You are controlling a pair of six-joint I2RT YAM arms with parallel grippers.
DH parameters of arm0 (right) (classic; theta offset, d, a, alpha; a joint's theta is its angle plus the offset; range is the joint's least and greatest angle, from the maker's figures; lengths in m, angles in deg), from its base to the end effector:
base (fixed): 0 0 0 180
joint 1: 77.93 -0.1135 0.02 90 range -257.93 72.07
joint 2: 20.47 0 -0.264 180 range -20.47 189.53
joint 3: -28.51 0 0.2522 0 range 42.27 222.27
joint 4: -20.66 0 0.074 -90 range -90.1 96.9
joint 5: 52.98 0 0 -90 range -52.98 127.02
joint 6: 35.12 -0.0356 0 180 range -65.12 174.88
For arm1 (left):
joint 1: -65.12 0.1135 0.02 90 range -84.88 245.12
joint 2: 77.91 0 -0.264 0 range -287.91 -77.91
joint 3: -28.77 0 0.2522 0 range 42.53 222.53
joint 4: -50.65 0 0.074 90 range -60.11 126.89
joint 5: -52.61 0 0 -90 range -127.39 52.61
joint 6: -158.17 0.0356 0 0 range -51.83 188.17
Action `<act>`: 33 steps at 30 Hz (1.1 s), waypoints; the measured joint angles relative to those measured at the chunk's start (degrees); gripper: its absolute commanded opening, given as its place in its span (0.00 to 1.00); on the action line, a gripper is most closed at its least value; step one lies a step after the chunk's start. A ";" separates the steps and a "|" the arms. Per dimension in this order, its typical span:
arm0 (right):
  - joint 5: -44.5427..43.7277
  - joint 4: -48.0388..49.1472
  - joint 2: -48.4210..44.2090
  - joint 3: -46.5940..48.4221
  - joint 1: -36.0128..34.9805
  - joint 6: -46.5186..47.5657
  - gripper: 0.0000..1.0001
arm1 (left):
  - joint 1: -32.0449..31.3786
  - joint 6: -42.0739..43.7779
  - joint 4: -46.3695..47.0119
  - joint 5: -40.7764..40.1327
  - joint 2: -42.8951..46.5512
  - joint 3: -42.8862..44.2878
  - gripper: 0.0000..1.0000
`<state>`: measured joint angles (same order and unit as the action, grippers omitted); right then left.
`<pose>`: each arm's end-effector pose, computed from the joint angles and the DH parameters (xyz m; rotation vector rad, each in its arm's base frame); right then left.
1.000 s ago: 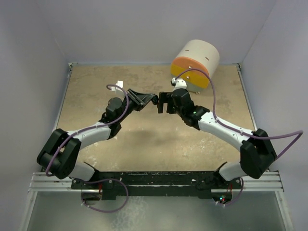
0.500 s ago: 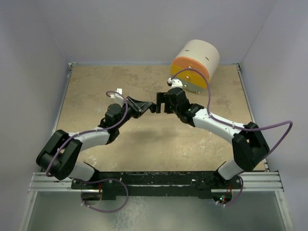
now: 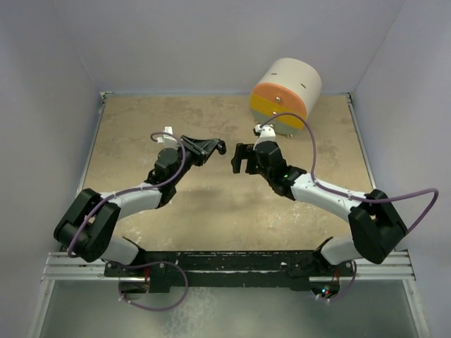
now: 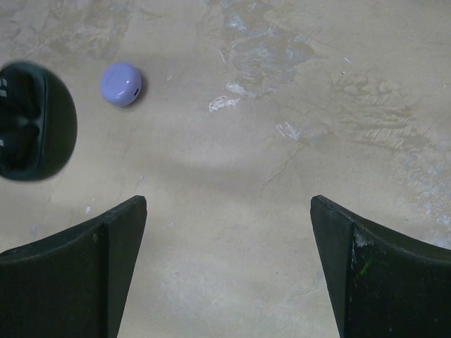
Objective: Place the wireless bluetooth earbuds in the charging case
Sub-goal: Adjust the earbud with the charging case, then close the charging case.
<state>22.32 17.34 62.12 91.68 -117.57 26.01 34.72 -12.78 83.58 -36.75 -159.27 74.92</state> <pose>0.2551 0.1996 0.2495 -0.0167 1.9922 0.5316 0.2550 -0.1501 0.2247 -0.7745 1.6633 -1.4619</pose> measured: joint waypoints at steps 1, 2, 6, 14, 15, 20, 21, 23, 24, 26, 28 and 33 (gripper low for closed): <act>0.33 1.16 -0.59 -1.09 0.00 0.11 1.00 | 0.00 -0.81 0.31 -0.79 -0.68 0.85 0.00; 0.61 2.36 -0.92 -1.95 0.00 0.24 1.00 | 0.00 -1.38 0.57 -1.40 -1.27 1.40 0.00; 1.88 7.13 -1.31 -4.35 -0.11 1.01 1.00 | 0.00 -5.11 3.19 -3.63 -5.03 3.10 0.00; 3.26 16.28 2.62 -4.20 -0.81 1.40 1.00 | -1.77 -10.19 6.95 -5.25 -12.66 3.45 0.00; 3.50 16.63 3.56 -3.96 -0.83 1.40 1.00 | -2.05 -10.60 7.30 -5.29 -13.00 3.48 0.00; 3.82 17.22 9.57 -1.73 -0.85 1.16 1.00 | -2.91 -12.48 9.55 -5.38 -13.90 3.50 0.00; 3.78 17.29 10.08 -1.73 -0.85 0.96 1.00 | -2.91 -12.59 9.77 -5.38 -13.88 3.54 0.00; 3.65 17.25 10.47 -1.70 -0.85 0.72 1.00 | -3.04 -12.85 9.79 -5.38 -13.86 3.54 0.00; 3.30 17.25 10.51 -1.62 -0.85 0.46 1.00 | -3.06 -13.03 9.77 -5.38 -13.81 3.52 0.00; 2.43 17.18 10.54 -1.18 -0.85 0.24 1.00 | -3.13 -13.18 9.75 -5.33 -13.42 3.17 0.00; 1.66 17.18 10.54 -0.61 -0.85 0.11 1.00 | -3.13 -13.27 9.77 -5.16 -12.57 2.21 0.00; -0.94 15.43 10.36 -0.50 -1.75 0.42 1.00 | -2.99 -14.99 9.88 -5.73 -9.35 -1.70 0.00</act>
<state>21.38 32.77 72.48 91.18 -119.32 26.43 31.73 -27.77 93.46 -42.48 -168.63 73.21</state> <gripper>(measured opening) 0.997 0.198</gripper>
